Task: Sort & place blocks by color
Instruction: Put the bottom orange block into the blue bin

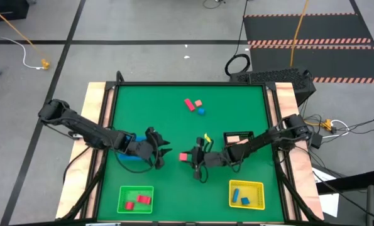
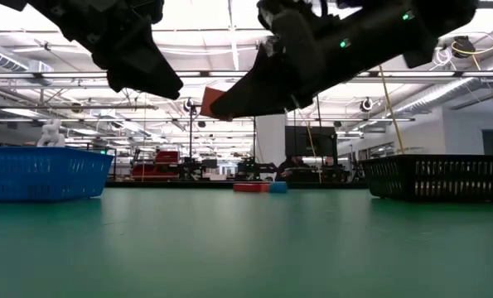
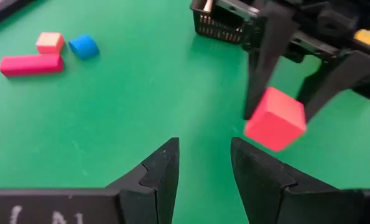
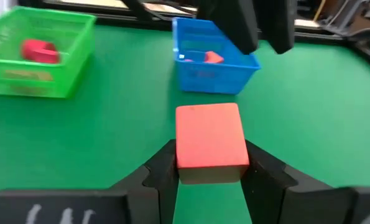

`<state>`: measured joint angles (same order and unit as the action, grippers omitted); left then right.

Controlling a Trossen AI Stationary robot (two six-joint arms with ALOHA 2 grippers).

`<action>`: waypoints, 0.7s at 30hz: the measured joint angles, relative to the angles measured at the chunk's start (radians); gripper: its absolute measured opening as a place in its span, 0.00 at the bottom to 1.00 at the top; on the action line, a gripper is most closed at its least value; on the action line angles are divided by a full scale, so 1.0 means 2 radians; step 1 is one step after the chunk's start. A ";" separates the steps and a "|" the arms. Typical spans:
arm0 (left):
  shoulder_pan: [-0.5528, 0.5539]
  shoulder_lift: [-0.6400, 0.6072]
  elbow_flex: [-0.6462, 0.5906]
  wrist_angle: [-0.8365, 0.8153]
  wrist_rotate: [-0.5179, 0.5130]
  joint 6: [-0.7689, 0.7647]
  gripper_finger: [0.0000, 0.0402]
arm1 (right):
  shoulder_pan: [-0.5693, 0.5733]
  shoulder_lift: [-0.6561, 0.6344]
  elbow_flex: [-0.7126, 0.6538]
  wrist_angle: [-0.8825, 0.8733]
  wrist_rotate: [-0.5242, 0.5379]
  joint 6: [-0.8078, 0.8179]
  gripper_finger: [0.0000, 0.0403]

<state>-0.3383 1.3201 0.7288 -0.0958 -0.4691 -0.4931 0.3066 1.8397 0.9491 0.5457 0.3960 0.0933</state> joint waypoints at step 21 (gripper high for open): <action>0.024 0.000 0.000 0.068 0.016 0.054 0.36 | -0.066 0.000 0.000 0.002 0.036 -0.164 0.32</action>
<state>-0.2893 1.3201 0.7288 0.0402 -0.4377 -0.3857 0.1755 1.8400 0.9492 0.5495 0.4671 -0.2356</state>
